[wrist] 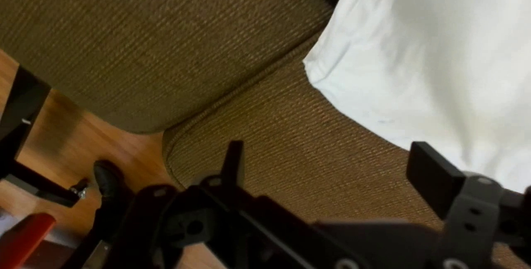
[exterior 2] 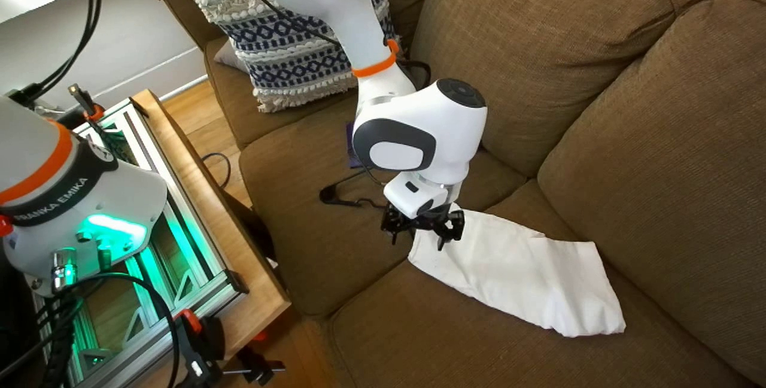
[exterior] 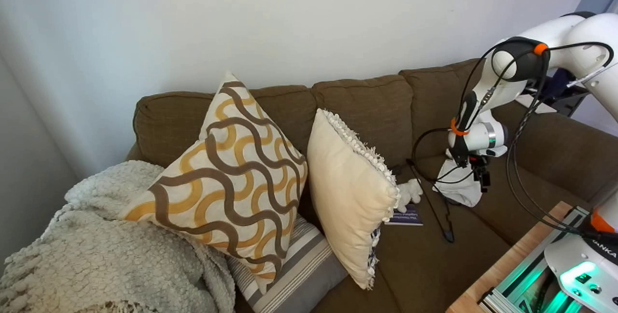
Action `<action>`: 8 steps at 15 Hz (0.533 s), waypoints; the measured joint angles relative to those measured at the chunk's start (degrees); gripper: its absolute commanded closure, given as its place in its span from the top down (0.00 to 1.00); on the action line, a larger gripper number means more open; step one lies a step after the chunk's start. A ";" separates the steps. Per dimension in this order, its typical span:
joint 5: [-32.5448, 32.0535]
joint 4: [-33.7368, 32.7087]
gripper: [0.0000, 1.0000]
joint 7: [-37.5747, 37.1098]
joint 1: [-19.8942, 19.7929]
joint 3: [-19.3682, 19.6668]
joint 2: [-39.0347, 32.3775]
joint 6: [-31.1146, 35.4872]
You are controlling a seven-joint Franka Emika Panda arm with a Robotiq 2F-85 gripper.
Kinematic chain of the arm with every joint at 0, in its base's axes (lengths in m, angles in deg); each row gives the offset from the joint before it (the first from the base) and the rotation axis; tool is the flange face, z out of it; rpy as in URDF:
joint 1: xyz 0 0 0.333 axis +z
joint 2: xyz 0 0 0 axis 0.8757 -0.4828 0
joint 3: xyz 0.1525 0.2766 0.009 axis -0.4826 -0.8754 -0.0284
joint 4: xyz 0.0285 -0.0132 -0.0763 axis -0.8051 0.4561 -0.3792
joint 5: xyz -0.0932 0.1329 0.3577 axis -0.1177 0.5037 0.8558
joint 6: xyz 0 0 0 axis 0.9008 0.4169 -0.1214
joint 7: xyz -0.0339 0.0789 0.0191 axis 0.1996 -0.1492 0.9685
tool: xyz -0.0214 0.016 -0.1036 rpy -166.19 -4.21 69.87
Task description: Spread the white towel on the sofa seat
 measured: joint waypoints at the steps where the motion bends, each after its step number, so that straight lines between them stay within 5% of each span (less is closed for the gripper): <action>1: 0.55 0.00 1.00 -2.48 0.30 -0.58 -0.16 1.24; 8: 1.53 -1.58 1.00 -19.48 3.97 -0.78 -4.96 7.75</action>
